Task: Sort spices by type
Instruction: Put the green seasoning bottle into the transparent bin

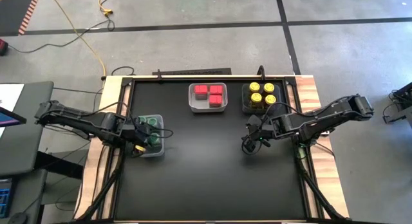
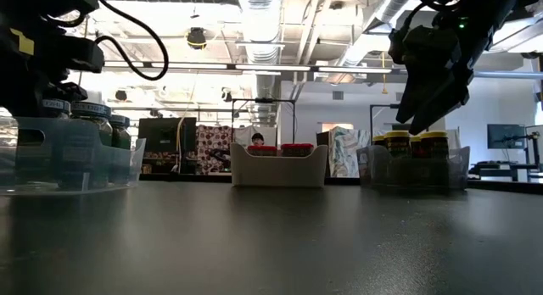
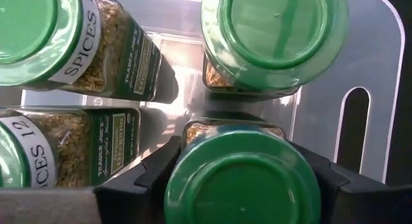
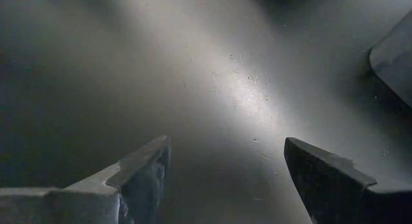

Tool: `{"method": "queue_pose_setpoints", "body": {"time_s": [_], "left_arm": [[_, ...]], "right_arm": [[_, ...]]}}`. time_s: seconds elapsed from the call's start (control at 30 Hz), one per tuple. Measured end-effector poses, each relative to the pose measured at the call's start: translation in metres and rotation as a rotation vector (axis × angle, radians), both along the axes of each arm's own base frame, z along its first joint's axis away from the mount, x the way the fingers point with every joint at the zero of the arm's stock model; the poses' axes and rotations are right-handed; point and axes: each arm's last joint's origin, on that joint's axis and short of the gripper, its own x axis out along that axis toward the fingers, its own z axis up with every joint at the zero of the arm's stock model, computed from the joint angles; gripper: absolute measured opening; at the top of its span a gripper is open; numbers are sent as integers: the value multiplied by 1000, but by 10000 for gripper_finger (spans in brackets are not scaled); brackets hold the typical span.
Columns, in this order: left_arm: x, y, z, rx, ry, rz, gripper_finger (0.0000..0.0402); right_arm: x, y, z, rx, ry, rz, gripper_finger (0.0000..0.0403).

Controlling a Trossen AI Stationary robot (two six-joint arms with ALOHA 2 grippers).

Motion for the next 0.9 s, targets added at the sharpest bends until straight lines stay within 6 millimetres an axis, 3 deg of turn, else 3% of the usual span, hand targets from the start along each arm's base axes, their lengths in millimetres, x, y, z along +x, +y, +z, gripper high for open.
{"method": "queue_pose_setpoints", "body": {"time_s": [0.63, 0.9], "left_arm": [[0, -1, 0, -20, 9, -38, 221], [0, -1, 0, -19, 10, -38, 248]], "right_arm": [[0, 0, 0, -4, -1, -3, 331], [0, 0, 0, -7, -1, -5, 331]]}}
